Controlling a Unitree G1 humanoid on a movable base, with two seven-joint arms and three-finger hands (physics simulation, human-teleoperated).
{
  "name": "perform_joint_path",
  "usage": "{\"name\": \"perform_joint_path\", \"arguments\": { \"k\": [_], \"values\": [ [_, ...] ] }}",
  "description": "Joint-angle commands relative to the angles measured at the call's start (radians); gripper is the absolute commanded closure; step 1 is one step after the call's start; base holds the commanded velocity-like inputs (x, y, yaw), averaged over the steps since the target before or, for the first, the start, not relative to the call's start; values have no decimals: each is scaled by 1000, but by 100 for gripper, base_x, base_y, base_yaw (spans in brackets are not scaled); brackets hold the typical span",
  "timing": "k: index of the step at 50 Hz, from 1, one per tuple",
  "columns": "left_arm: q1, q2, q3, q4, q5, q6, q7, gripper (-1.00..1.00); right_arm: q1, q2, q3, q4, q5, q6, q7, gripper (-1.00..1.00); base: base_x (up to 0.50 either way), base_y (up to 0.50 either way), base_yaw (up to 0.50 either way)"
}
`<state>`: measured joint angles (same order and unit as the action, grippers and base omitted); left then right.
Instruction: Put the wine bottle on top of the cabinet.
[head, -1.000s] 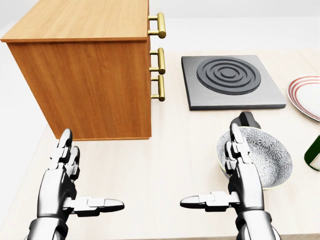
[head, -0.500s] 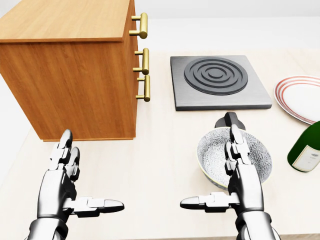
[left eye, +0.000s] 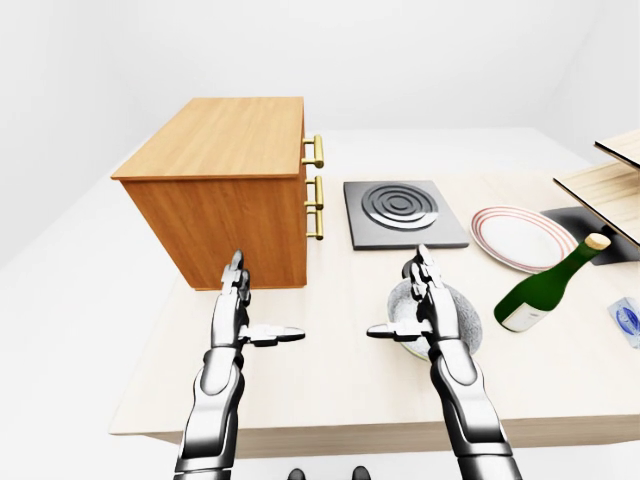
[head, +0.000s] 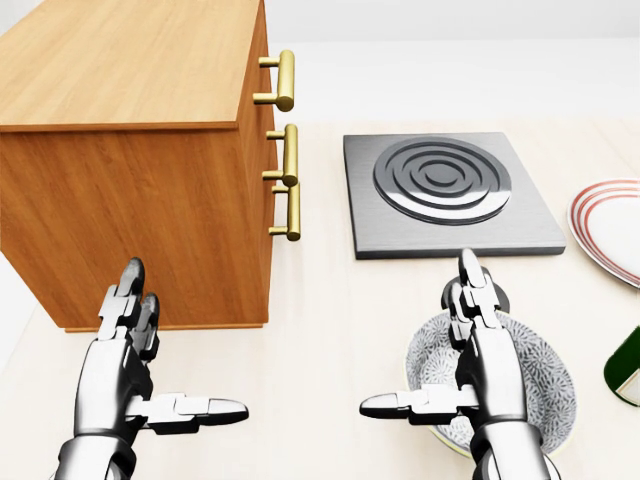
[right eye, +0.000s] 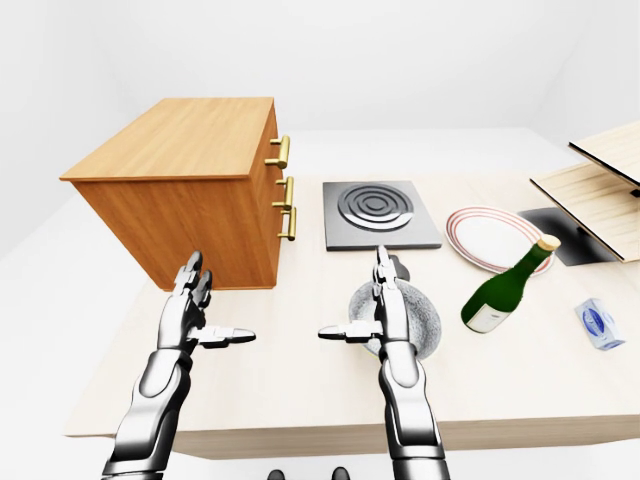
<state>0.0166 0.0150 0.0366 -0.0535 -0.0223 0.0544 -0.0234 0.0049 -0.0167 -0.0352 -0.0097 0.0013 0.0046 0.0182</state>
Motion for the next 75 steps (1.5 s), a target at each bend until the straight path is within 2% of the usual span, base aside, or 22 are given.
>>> {"name": "perform_joint_path", "arguments": {
  "k": [1, 16, 17, 19, 21, 23, 24, 25, 26, 28, 29, 30, 38, 40, 45, 48, 61, 63, 65, 67, 70, 75],
  "values": [
    [1, 0, 0, 4, 2, -4, -1, -100, 3, 0, 1, -3, -9, 3, -8, -100, 0, 0, 0],
    [2, -1, 0, 3, 2, -5, 2, -100, 0, -1, -2, -1, -11, -3, -11, -100, 0, 0, 0],
    [11, -1, 10, -18, -3, -24, 10, -100, 0, -1, -3, 1, -10, -3, -12, -100, 0, 0, 0],
    [37, 1, 24, -76, -23, -3, 11, -100, -1, -1, -3, 3, -9, -1, -12, -100, 0, 0, 0],
    [62, 7, 27, -146, -6, 33, 16, -100, -1, -1, -4, 1, -7, -1, -12, -100, 0, 0, 0],
    [79, 11, 54, -276, -29, 33, 11, -100, -2, -1, -5, 2, -6, -2, -14, -100, 0, 0, 0],
    [84, 27, 90, -414, -39, 33, 11, -100, -2, -1, -5, 1, -6, -2, -14, -100, 0, 0, 0],
    [84, 23, 95, -423, -35, 33, 6, -100, -2, -1, -5, 1, -6, -2, -14, -100, 0, 0, 0],
    [74, 32, 148, -534, -64, 33, 7, -100, -1, -1, -4, -1, -6, -2, -14, -100, 0, 0, 0],
    [58, 36, 195, -624, -82, 33, 0, -100, 0, -1, -4, -3, -6, -3, -14, -100, 0, 0, 0],
    [57, 34, 197, -626, -80, 33, -2, -100, 0, -1, -4, -3, -6, -3, -14, -100, 0, 0, 0],
    [44, 47, 232, -691, -84, 33, 0, -100, 0, -1, -4, -4, -6, -3, -15, -100, 0, 0, 0],
    [30, 58, 359, -806, -114, 33, -18, -100, 3, -1, -4, -9, -8, -3, -17, -100, 0, 0, 0],
    [23, 67, 438, -870, -159, 33, -27, -100, 2, -1, -4, -9, -8, -1, -18, -100, 0, 0, 0],
    [12, 90, 551, -932, -214, 33, -43, -100, 0, -1, -3, -7, -7, 8, -14, -100, 0, 0, 0],
    [22, 89, 581, -921, -223, 33, -52, -100, 3, -1, -2, -11, -6, 5, -11, -100, 0, 0, 0],
    [32, 83, 573, -898, -206, 33, -50, -100, 3, -1, -3, -8, -6, 6, -11, -100, 0, 0, 0],
    [35, 81, 571, -893, -202, 33, -52, -100, 8, -1, 1, -22, -13, -9, -11, -100, 0, 0, 0],
    [37, 80, 568, -888, -199, 33, -52, -100, 3, 0, 4, -12, -31, 9, -23, -100, 0, 0, 0],
    [38, 78, 567, -883, -196, 33, -53, -100, -1, 0, -1, -1, -19, 1, -19, -100, 0, 0, 0],
    [39, 78, 569, -878, -196, 33, -54, -100, 1, 0, -5, -3, -10, 8, -17, -100, 0, 0, 0],
    [41, 78, 562, -872, -189, 33, -56, -100, 5, 0, -4, -7, -2, 3, -11, -100, 24, 0, 0]
  ]
}}
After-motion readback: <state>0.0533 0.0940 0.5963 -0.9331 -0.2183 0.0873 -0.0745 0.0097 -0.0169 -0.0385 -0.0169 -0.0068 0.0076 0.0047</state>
